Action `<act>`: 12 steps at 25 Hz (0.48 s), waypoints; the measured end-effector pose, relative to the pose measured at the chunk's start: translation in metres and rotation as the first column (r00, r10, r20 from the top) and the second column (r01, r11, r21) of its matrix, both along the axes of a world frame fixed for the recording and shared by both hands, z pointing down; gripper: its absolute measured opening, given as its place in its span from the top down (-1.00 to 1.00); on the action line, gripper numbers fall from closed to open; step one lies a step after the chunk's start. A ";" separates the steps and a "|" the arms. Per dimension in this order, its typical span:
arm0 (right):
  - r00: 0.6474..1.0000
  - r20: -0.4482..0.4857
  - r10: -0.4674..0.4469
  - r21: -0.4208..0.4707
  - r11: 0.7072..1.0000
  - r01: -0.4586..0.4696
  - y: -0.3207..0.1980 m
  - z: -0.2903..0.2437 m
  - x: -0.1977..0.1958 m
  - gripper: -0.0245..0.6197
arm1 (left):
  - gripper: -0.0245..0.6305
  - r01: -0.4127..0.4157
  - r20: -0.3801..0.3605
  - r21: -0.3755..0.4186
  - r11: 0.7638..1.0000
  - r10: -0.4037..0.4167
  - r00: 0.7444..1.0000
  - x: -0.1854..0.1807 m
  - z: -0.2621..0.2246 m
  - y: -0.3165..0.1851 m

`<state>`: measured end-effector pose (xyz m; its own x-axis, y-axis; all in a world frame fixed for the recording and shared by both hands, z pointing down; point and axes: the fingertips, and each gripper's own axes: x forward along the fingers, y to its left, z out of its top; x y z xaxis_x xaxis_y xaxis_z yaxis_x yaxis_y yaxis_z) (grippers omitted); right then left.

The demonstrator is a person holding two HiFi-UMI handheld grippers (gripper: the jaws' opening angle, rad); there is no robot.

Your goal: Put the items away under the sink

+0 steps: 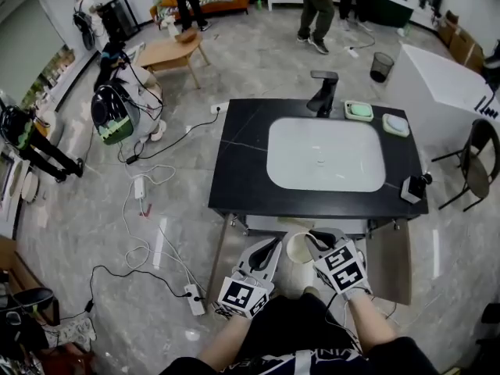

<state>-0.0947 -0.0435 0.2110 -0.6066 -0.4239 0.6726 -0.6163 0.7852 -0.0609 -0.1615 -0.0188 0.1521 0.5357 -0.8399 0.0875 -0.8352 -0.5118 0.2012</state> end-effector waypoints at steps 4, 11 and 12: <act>1.000 0.011 0.002 -0.008 1.000 -0.002 0.015 0.002 0.011 0.76 | 0.89 0.011 0.014 0.001 1.000 -0.011 1.000 0.004 -0.001 0.009; 1.000 0.027 0.011 -0.019 1.000 -0.010 0.047 0.004 0.051 0.76 | 0.89 0.053 0.022 -0.016 0.998 -0.053 0.998 0.035 0.008 0.036; 1.000 0.024 0.016 -0.022 1.000 -0.016 0.053 0.005 0.059 0.76 | 0.89 0.057 0.016 -0.024 0.998 -0.057 0.998 0.042 0.011 0.041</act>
